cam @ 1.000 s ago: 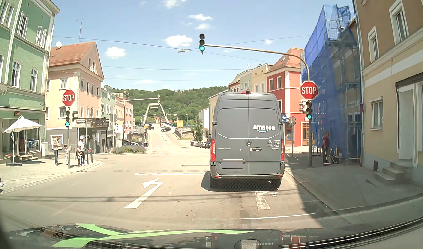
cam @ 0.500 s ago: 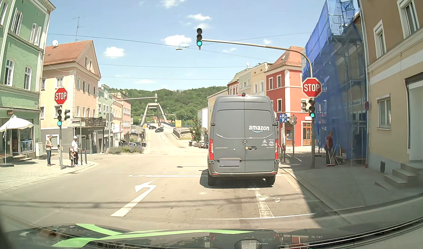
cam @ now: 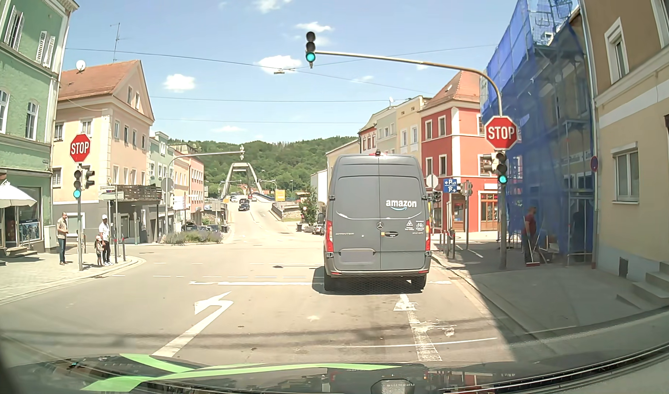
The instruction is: Follow the waypoints while adhering to traffic rules and regulations
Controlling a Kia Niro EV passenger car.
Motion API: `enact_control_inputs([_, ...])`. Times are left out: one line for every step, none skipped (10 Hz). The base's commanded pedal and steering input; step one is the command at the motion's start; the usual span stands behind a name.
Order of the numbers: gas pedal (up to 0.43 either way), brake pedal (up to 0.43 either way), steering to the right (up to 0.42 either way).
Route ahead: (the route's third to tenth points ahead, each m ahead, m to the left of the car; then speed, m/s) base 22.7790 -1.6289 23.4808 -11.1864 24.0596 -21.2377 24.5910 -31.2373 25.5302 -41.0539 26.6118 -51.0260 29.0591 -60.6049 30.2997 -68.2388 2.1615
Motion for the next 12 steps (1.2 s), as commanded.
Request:
enact_control_inputs([0.067,0.000,0.010])
enact_control_inputs([0.079,0.000,0.008])
enact_control_inputs([0.079,0.000,0.007])
enact_control_inputs([0.079,0.000,0.006])
enact_control_inputs([0.079,0.000,0.006])
enact_control_inputs([0.067,0.000,0.006])
enact_control_inputs([0.067,0.000,0.006])
enact_control_inputs([0.067,0.000,0.006])
enact_control_inputs([0.059,0.000,0.004])
enact_control_inputs([0.059,0.000,0.002])
enact_control_inputs([0.039,0.000,0.002])
enact_control_inputs([0.000,0.000,0.001])
